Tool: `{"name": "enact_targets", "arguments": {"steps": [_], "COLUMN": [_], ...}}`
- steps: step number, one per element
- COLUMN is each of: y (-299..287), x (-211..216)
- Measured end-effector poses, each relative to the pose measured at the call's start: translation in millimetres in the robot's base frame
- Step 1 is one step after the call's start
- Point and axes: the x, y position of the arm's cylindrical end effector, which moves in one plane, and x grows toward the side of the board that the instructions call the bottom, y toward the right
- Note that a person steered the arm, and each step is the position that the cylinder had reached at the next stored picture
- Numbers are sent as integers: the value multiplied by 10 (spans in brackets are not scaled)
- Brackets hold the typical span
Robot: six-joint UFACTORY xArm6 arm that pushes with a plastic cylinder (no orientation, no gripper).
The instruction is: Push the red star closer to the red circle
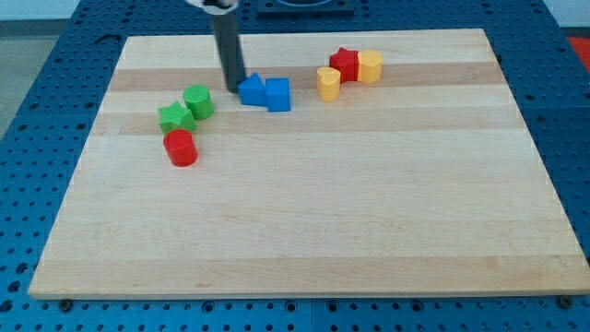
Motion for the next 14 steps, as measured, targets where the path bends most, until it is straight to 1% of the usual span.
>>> {"name": "enact_targets", "arguments": {"steps": [2,3,4,5,7,8,9,10,12,13,14], "y": [780,777,604,778,2248,2423,2091,1594,824,506,697], "x": [35,-65,-363,-684,-834,-782,-622,-455,-417,-307,-306]}}
